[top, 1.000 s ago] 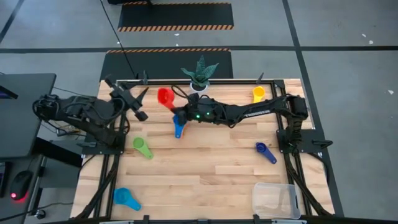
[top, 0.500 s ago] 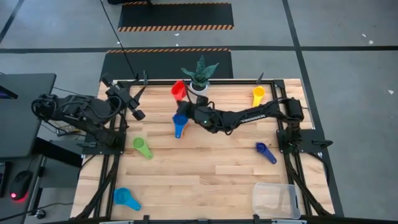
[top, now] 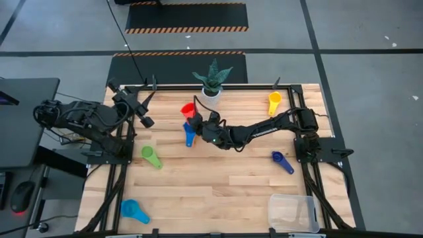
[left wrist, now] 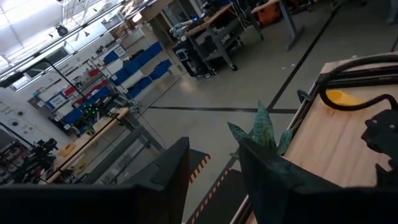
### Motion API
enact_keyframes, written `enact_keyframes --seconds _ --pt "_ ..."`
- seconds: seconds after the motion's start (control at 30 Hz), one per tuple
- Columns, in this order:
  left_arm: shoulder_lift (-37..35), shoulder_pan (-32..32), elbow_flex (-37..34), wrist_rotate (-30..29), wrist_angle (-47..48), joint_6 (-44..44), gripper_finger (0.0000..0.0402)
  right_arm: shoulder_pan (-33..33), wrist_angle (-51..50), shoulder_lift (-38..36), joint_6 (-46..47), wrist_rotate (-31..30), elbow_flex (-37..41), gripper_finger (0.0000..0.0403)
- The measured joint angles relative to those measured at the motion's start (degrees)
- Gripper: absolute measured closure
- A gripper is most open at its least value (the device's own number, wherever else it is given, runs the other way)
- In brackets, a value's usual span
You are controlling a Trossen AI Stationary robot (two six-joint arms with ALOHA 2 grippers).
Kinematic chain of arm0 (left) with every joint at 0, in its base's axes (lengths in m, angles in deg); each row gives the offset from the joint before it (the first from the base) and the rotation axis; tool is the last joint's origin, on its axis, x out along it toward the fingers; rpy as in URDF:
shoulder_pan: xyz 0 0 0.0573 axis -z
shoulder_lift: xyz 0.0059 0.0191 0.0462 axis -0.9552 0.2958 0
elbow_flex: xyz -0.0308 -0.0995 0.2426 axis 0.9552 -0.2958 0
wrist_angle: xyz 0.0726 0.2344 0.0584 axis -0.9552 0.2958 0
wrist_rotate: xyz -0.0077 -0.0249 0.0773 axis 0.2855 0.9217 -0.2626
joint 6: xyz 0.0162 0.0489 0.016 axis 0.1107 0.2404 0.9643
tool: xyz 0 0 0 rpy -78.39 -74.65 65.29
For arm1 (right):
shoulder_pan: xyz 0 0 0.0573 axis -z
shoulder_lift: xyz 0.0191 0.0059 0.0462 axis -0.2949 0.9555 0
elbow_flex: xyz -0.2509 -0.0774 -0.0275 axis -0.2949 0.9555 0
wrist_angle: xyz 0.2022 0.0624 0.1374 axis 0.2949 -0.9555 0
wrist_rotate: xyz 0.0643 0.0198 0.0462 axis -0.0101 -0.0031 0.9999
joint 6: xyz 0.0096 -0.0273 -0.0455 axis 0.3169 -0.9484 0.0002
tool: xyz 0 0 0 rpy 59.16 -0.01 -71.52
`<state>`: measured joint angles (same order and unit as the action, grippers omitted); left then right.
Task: Nest measuring cups in basket
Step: Stack the red measuring cup on top of the light blue measuring cup
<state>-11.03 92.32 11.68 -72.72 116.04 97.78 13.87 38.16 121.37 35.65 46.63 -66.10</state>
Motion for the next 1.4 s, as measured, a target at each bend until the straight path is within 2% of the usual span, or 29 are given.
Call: enact_keyframes --seconds 0.17,0.7,0.87,1.1,1.4 --pt "0.0 -0.07 0.0 0.0 0.16 0.07 0.0256 -0.16 -1.7 -0.04 -0.79 3.69 -0.02 0.0397" --pt "0.0 -0.07 0.0 0.0 0.58 0.0 0.0256 -0.29 -8.14 -0.07 -1.25 7.79 -0.02 0.0397" --pt "0.0 -0.07 0.0 0.0 0.56 0.0 0.0256 0.72 -10.33 -0.07 0.0 12.35 -0.02 0.0397" --pt "0.0 -0.07 0.0 0.0 0.54 -0.01 0.0256 1.67 -11.18 -0.09 -2.59 13.37 -0.02 0.0363" --pt "0.0 -0.07 0.0 0.0 0.72 0.0 0.0256 2.69 -12.84 -0.09 -3.05 17.05 -0.02 0.0353"
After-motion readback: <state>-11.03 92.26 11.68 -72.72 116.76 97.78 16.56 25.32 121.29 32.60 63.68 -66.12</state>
